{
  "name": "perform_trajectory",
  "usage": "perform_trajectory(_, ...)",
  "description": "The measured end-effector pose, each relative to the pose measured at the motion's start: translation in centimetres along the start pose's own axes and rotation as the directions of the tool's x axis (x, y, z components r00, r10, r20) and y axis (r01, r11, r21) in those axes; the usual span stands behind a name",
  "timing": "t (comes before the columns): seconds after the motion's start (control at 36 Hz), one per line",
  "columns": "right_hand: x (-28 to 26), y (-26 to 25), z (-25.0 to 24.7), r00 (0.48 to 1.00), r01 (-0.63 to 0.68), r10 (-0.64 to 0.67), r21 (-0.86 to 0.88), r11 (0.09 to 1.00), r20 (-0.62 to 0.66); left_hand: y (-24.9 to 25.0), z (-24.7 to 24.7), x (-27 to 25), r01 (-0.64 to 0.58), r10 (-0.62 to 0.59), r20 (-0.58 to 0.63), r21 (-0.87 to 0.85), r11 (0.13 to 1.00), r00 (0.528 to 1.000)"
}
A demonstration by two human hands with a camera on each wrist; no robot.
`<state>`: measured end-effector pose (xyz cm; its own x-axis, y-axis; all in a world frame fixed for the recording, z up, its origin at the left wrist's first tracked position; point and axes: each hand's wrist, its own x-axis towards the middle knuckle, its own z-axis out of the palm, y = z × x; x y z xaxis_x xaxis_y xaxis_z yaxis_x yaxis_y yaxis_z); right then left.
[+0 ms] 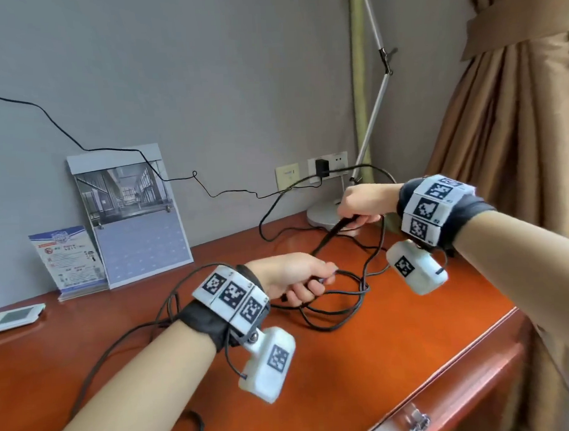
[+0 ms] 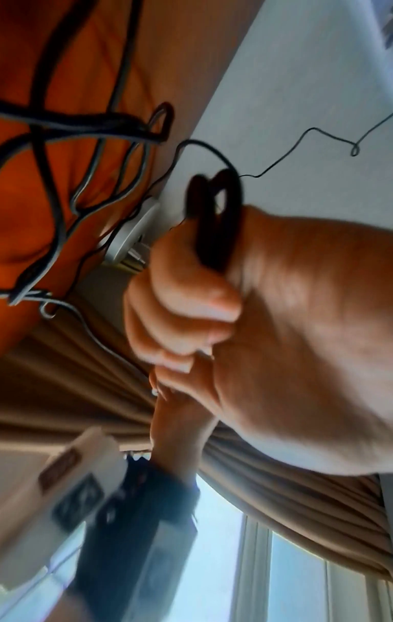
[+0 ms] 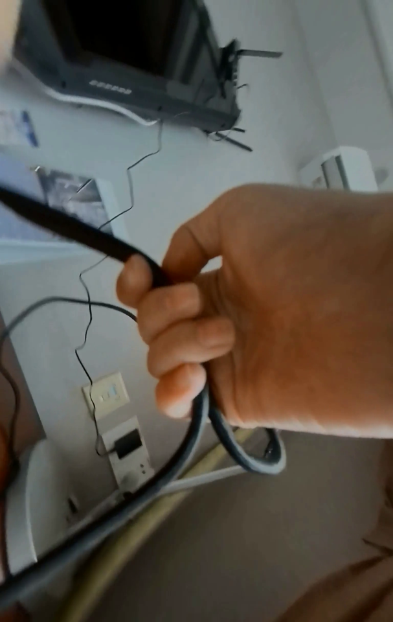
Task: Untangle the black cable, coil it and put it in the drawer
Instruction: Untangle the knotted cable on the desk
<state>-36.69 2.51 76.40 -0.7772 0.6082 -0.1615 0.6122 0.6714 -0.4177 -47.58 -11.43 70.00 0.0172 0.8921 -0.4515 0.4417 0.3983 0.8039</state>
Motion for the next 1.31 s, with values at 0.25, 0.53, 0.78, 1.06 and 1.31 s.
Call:
perform_trajectory(0.25,-1.3,-1.4,2.1,0.979,0.198,-0.197,0.397,0.896,-0.045,-0.8,-3.9,2.0,-0.052,0.01,-0.48,-0.074,0.996,0.877)
perform_trajectory(0.53,-0.5,-0.7,7.3,0.909,0.4,-0.163,0.688,0.606,-0.385,-0.2,-4.5,1.6,-0.332,0.142,-0.384,-0.494,0.804,0.913)
perform_trajectory(0.78,-1.1,-2.4,10.0,0.846,0.508,-0.204,0.628,0.589,-0.492,0.5,-3.3,2.0,-0.485,0.204,-0.567,-0.403,0.776,0.798)
perform_trajectory(1.06,-2.6,-2.4,11.9,0.889,0.354,-0.212,0.313,0.881,-0.407,1.2,-4.0,2.2,-0.573,0.231,-0.912,-0.006,0.819,0.34)
perform_trajectory(1.31,-4.6,-1.3,11.1,0.911,0.411,-0.326,0.505,0.759,-0.252,4.8,-7.3,-1.8,-0.707,0.294,-0.914,0.01,0.707,0.28)
